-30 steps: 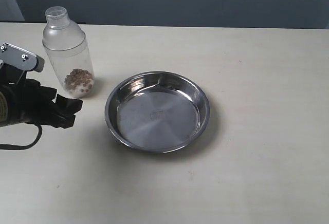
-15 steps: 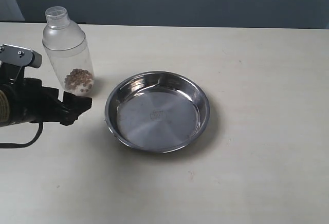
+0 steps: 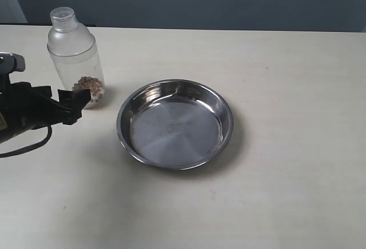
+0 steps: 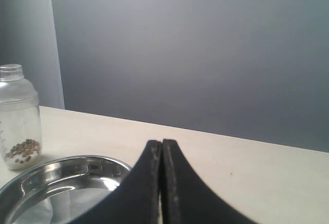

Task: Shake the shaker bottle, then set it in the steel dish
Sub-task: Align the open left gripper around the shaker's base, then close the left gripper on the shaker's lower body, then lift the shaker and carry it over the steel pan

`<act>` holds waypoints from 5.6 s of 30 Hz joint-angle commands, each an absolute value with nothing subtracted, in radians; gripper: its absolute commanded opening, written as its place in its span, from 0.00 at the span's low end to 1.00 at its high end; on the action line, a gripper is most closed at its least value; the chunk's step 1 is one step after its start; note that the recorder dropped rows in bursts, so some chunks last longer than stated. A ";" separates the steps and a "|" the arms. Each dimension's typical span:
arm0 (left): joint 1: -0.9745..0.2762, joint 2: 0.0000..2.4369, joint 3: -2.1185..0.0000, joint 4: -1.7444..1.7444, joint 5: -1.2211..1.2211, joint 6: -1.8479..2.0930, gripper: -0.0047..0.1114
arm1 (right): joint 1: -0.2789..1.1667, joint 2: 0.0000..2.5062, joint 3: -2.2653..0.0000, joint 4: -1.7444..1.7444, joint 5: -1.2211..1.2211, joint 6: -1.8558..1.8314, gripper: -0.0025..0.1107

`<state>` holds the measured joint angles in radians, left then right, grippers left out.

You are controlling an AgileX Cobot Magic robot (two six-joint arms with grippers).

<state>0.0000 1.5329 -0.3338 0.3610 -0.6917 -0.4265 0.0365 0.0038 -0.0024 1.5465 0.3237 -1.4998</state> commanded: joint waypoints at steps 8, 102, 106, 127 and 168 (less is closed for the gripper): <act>-0.002 1.596 -0.212 0.251 -1.100 -0.223 0.71 | 0.040 0.000 0.000 1.545 0.323 -1.499 0.02; -0.002 1.983 -0.677 0.233 -0.882 -0.207 0.86 | 0.040 0.000 0.000 1.545 0.315 -1.499 0.02; -0.002 1.985 -0.701 0.271 -0.882 -0.207 0.86 | 0.040 0.000 0.000 1.545 0.315 -1.499 0.02; -0.002 2.070 -0.748 0.269 -1.030 -0.203 0.86 | 0.040 0.000 0.000 1.545 0.315 -1.499 0.02; -0.227 1.690 -0.736 0.583 -0.700 -0.612 0.04 | 0.040 0.000 0.000 1.545 0.313 -1.499 0.02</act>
<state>-0.1623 1.7098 -0.7357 0.5422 -0.6151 -0.5462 0.0365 0.0038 -0.0024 1.5465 0.3180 -1.4998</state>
